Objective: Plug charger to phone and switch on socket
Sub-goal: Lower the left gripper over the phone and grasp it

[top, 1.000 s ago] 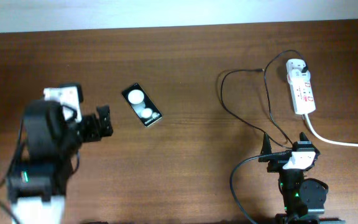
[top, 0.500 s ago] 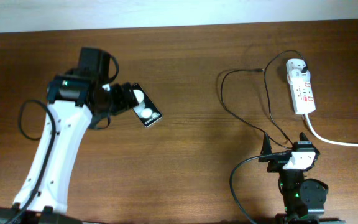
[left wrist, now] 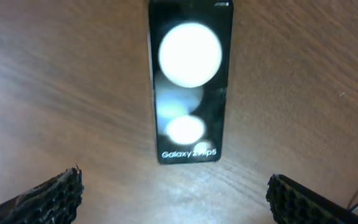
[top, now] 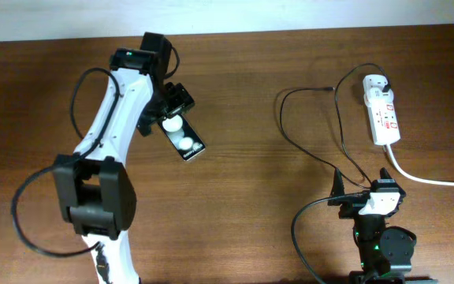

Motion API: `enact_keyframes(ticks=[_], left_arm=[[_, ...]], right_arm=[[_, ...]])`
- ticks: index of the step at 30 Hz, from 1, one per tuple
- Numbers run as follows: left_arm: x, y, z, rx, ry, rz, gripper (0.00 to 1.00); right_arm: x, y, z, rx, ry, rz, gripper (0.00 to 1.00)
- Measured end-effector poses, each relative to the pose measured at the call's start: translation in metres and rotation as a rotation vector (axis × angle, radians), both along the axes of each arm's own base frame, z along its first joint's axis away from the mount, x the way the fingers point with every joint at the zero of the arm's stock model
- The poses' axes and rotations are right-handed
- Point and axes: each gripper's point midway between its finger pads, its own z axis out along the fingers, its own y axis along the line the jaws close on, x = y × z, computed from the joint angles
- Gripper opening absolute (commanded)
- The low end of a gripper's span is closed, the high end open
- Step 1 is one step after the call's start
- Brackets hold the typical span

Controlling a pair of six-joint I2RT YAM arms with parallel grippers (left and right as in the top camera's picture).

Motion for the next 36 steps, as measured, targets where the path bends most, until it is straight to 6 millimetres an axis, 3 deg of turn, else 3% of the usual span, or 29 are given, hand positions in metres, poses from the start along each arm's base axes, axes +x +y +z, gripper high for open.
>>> enact_keyframes(ticks=[3, 12, 29, 36], left_arm=[[0.007, -0.004, -0.040, 0.009, 0.057, -0.004, 0.99], [0.012, -0.013, -0.102, 0.024, 0.126, -0.023, 0.99], [0.012, -0.014, -0.107, 0.025, 0.108, 0.053, 0.99], [0.015, -0.012, -0.107, 0.036, 0.091, 0.056, 0.93]], right_arm=[[0.000, 0.000, 0.000, 0.000, 0.000, 0.000, 0.99], [0.000, 0.000, 0.000, 0.000, 0.000, 0.000, 0.99], [0.000, 0.000, 0.000, -0.001, 0.000, 0.000, 0.98], [0.000, 0.000, 0.000, -0.001, 0.000, 0.000, 0.99]])
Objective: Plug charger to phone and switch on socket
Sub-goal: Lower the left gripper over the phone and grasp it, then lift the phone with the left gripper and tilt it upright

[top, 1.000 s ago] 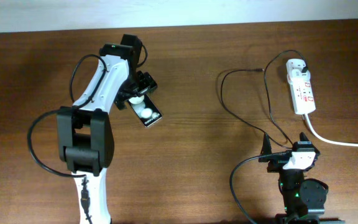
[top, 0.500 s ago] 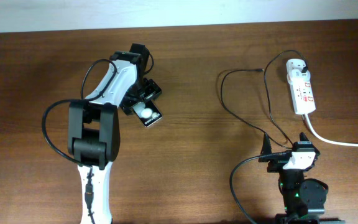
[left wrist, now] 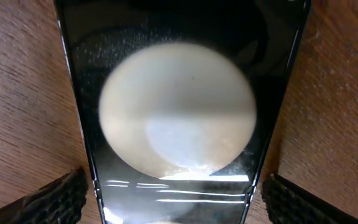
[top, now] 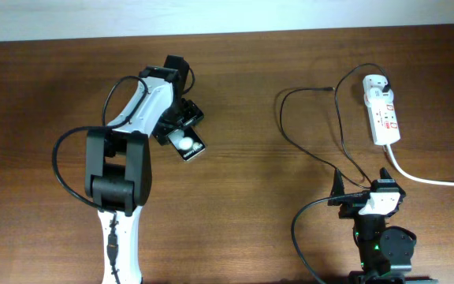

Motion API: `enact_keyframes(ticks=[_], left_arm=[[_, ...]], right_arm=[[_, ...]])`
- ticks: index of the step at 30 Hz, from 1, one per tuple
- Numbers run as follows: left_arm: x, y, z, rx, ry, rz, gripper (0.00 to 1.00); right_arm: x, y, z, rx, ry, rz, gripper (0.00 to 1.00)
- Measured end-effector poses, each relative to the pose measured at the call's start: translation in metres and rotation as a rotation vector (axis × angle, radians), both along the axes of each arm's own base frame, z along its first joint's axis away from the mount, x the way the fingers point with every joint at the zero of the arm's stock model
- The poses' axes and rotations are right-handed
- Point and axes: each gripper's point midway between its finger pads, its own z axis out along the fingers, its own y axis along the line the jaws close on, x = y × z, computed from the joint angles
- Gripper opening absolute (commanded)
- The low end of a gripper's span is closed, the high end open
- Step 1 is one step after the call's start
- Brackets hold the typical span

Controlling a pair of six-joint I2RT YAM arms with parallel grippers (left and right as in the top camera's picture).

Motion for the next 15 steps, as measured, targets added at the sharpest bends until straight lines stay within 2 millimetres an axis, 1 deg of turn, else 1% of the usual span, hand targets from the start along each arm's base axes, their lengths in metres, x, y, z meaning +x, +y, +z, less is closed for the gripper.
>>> enact_keyframes(ticks=[3, 5, 6, 9, 11, 14, 15], left_arm=[[0.001, 0.001, 0.000, 0.002, -0.003, 0.001, 0.86], [0.001, 0.002, 0.000, 0.004, -0.005, 0.005, 0.75], [0.001, 0.002, 0.000, 0.006, -0.006, 0.005, 0.73], [0.000, 0.002, 0.000, 0.007, -0.001, 0.008, 0.68], [-0.008, 0.005, 0.002, 0.016, 0.036, 0.011, 0.68], [-0.020, 0.012, 0.009, 0.043, 0.104, 0.001, 0.67], [-0.018, 0.012, 0.018, 0.047, 0.104, -0.001, 0.67]], right_arm=[[0.000, 0.000, 0.000, 0.000, 0.000, 0.000, 0.99], [0.000, 0.000, 0.000, 0.000, 0.000, 0.000, 0.99], [0.000, 0.000, 0.000, 0.000, 0.000, 0.000, 0.99], [0.000, 0.000, 0.000, 0.000, 0.000, 0.000, 0.99], [0.000, 0.000, 0.000, 0.000, 0.000, 0.000, 0.99], [0.000, 0.000, 0.000, 0.000, 0.000, 0.000, 0.99], [0.000, 0.000, 0.000, 0.001, 0.000, 0.000, 0.99]])
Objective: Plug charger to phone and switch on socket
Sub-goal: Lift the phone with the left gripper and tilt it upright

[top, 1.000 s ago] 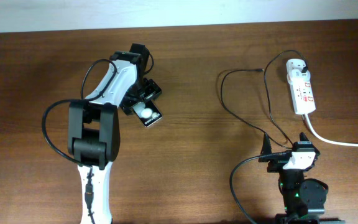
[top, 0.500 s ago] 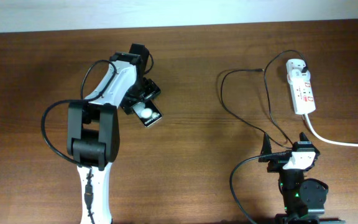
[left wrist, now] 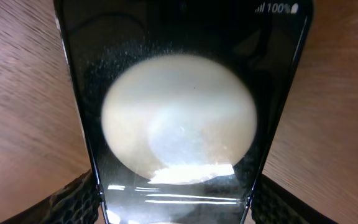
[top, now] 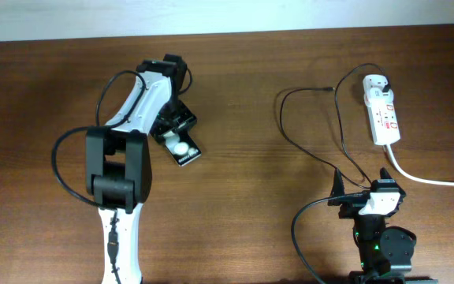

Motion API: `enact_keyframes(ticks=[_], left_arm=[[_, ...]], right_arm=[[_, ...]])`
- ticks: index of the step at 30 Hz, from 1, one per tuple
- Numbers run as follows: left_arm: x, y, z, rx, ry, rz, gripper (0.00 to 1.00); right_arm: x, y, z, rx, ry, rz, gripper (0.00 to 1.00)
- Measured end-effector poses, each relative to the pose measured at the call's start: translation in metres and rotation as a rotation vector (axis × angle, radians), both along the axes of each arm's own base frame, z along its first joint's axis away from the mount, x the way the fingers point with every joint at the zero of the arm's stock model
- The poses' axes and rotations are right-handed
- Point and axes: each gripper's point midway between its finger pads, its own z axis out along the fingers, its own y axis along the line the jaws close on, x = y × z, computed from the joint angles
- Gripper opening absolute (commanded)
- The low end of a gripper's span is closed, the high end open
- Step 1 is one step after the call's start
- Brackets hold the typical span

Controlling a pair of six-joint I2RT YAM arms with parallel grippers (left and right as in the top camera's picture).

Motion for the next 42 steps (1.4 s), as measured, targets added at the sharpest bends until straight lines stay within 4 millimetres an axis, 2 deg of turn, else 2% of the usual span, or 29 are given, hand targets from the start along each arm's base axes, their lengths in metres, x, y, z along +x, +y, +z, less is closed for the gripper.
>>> enact_keyframes(ticks=[3, 7, 10, 13, 15, 17, 18, 20, 21, 22, 23, 24, 25, 26, 28, 29, 31, 32, 33, 34, 37, 42], left_arm=[[0.010, -0.001, 0.043, -0.004, -0.030, -0.027, 0.68], [0.007, 0.000, 0.109, -0.012, -0.051, -0.092, 0.65], [0.021, -0.005, 0.149, -0.043, -0.177, -0.149, 0.64], [0.014, -0.004, 0.188, -0.059, -0.264, -0.199, 0.64], [-0.003, -0.002, 0.245, -0.081, -0.399, -0.237, 0.64], [-0.032, 0.000, 0.308, -0.112, -0.555, -0.275, 0.64], [-0.047, 0.002, 0.333, -0.124, -0.621, -0.288, 0.64], [-0.082, 0.008, 0.378, -0.141, -0.751, -0.301, 0.64], [-0.106, 0.013, 0.399, -0.148, -0.812, -0.303, 0.64], [-0.123, 0.017, 0.410, -0.152, -0.854, -0.303, 0.64], [-0.139, 0.020, 0.408, -0.152, -0.849, -0.303, 0.64], [-0.160, 0.025, 0.391, -0.149, -0.787, -0.301, 0.64], [-0.170, 0.027, 0.375, -0.148, -0.737, -0.294, 0.64], [-0.170, 0.027, 0.359, -0.150, -0.701, -0.284, 0.64], [-0.169, 0.024, 0.308, -0.154, -0.559, -0.267, 0.64], [-0.156, 0.016, 0.272, -0.182, -0.492, -0.260, 0.64], [-0.135, -0.003, 0.226, -0.267, -0.487, -0.260, 0.64], [-0.138, -0.010, 0.199, -0.309, -0.429, -0.246, 0.64], [-0.134, -0.018, 0.184, -0.354, -0.436, -0.239, 0.64], [-0.138, -0.024, 0.165, -0.393, -0.401, -0.225, 0.64], [-0.140, -0.033, 0.150, -0.448, -0.370, -0.211, 0.64], [-0.124, -0.044, 0.135, -0.495, -0.351, -0.211, 0.64]], right_arm=[[0.000, 0.000, 0.000, 0.000, -0.001, 0.000, 0.99], [0.000, 0.000, 0.000, 0.000, 0.000, 0.000, 0.99], [0.000, 0.000, 0.000, -0.001, -0.001, 0.000, 0.99], [0.000, 0.000, 0.000, 0.000, -0.001, 0.000, 0.99], [0.000, 0.000, 0.000, -0.001, -0.001, 0.000, 0.99], [0.000, 0.000, 0.000, -0.001, -0.001, 0.000, 0.99], [0.000, 0.000, 0.000, -0.001, -0.001, 0.000, 0.99], [0.000, 0.000, 0.000, 0.000, -0.001, 0.000, 0.99], [0.000, 0.000, 0.000, 0.000, -0.001, 0.000, 0.99], [0.000, 0.000, 0.000, -0.001, -0.001, 0.000, 0.99], [0.000, 0.000, 0.000, 0.000, 0.000, 0.000, 0.98], [0.000, 0.000, 0.000, -0.001, 0.000, 0.000, 0.99], [0.000, 0.000, 0.000, 0.000, 0.000, 0.000, 0.99], [0.000, 0.000, 0.000, 0.000, 0.002, 0.000, 0.99], [0.000, 0.000, 0.000, 0.000, 0.000, 0.000, 0.99], [0.000, 0.000, 0.000, -0.001, 0.000, 0.000, 0.99], [0.000, 0.000, 0.000, 0.000, 0.000, 0.000, 0.99], [0.000, 0.000, 0.000, 0.000, 0.000, 0.000, 0.99], [0.000, 0.000, 0.000, -0.001, 0.000, 0.000, 0.99], [0.000, 0.000, 0.000, 0.000, 0.000, 0.000, 0.99], [0.000, 0.000, 0.000, 0.000, 0.000, 0.000, 0.99], [0.000, 0.000, 0.000, 0.000, 0.000, 0.000, 0.99]])
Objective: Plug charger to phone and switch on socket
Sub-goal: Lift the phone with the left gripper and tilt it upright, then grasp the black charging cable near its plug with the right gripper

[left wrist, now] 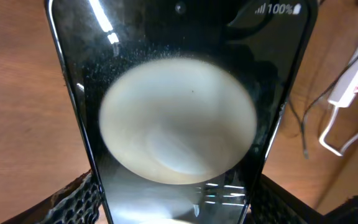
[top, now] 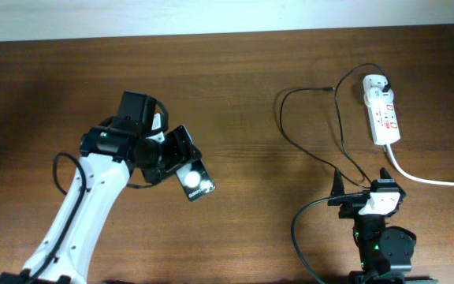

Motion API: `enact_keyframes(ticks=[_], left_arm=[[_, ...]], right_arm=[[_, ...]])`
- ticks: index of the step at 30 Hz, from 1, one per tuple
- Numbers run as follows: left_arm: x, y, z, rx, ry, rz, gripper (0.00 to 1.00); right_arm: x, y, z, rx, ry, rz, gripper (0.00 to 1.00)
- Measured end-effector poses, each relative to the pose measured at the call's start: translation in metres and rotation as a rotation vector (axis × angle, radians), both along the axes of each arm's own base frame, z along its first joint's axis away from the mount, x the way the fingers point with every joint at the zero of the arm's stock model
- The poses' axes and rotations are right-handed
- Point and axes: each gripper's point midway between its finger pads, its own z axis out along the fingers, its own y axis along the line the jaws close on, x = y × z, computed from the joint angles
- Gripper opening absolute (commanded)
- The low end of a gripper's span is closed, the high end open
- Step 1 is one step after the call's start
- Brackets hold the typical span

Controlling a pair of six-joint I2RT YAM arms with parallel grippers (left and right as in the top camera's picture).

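Observation:
A black flip phone with a lit round patch on its screen is held off the wooden table, my left gripper shut on its sides. It fills the left wrist view, the phone sitting between both ribbed fingers. A white power strip lies at the far right, also seen as the strip beyond the phone. The black charger cable loops from it across the table. My right gripper rests near the front right, its fingers apart and holding nothing.
The strip's white mains lead runs off the right edge. The right arm's base stands at the front right. Bare wood lies between the two arms.
My left gripper, shut on the phone on the table, now holds it raised and nearer the front and right. The strip and cable show behind it in the wrist view. The right arm is unmoved.
My left gripper was open above the phone lying at the back left. Then its fingers stood low on either side of the phone. Then they were shut on it. Now the phone is lifted and carried toward the middle.

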Motion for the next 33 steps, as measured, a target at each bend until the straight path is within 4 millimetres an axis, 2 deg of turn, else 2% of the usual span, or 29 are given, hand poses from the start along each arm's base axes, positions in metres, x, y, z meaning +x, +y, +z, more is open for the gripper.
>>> enact_keyframes(ticks=[3, 6, 8, 10, 13, 18, 19, 22, 24, 27, 29, 30, 32, 33], left_arm=[[0.010, -0.013, -0.012, -0.062, 0.029, -0.017, 0.64], [0.017, -0.023, -0.009, -0.122, 0.023, -0.016, 0.64], [0.020, -0.027, -0.005, -0.157, 0.022, 0.004, 0.64], [0.023, -0.029, -0.003, -0.176, 0.026, 0.025, 0.65], [0.022, -0.033, -0.001, -0.206, 0.045, 0.039, 0.65], [0.021, -0.041, 0.006, -0.269, 0.072, 0.060, 0.65], [0.022, -0.042, 0.007, -0.275, 0.077, 0.071, 0.64], [0.026, -0.043, 0.008, -0.289, 0.081, 0.099, 0.65], [0.028, -0.043, 0.009, -0.300, 0.086, 0.120, 0.64], [0.030, -0.044, 0.009, -0.308, 0.102, 0.149, 0.64], [0.031, -0.044, 0.009, -0.316, 0.120, 0.178, 0.64], [0.033, -0.045, 0.010, -0.325, 0.123, 0.193, 0.64], [0.036, -0.046, 0.012, -0.343, 0.140, 0.234, 0.64], [0.037, -0.046, 0.012, -0.347, 0.145, 0.245, 0.64]], right_arm=[[0.000, 0.001, 0.000, 0.033, -0.002, 0.002, 0.99], [0.000, 0.017, 0.003, 0.410, -0.007, 0.066, 0.99], [-0.008, 0.061, 0.008, 0.692, 0.067, 0.307, 0.99], [-0.031, 0.106, 0.009, 0.820, 0.203, 0.570, 0.99], [-0.052, 0.130, 0.010, 0.892, 0.312, 0.730, 0.99], [-0.063, 0.140, 0.009, 0.947, 0.383, 0.798, 0.96], [-0.064, 0.141, 0.011, 0.955, 0.388, 0.804, 0.92], [-0.066, 0.142, 0.031, 0.944, 0.392, 0.810, 0.91], [-0.058, 0.141, 0.046, 0.920, 0.416, 0.792, 0.91], [-0.035, 0.130, 0.038, 0.866, 0.631, 0.612, 0.90], [-0.021, 0.131, 0.051, 0.760, 0.656, 0.583, 0.90], [-0.013, 0.147, 0.063, 0.699, 0.665, 0.634, 0.97], [-0.006, 0.170, 0.060, 0.616, 0.682, 0.655, 0.99], [-0.004, 0.190, 0.061, 0.575, 0.671, 0.694, 0.99]])
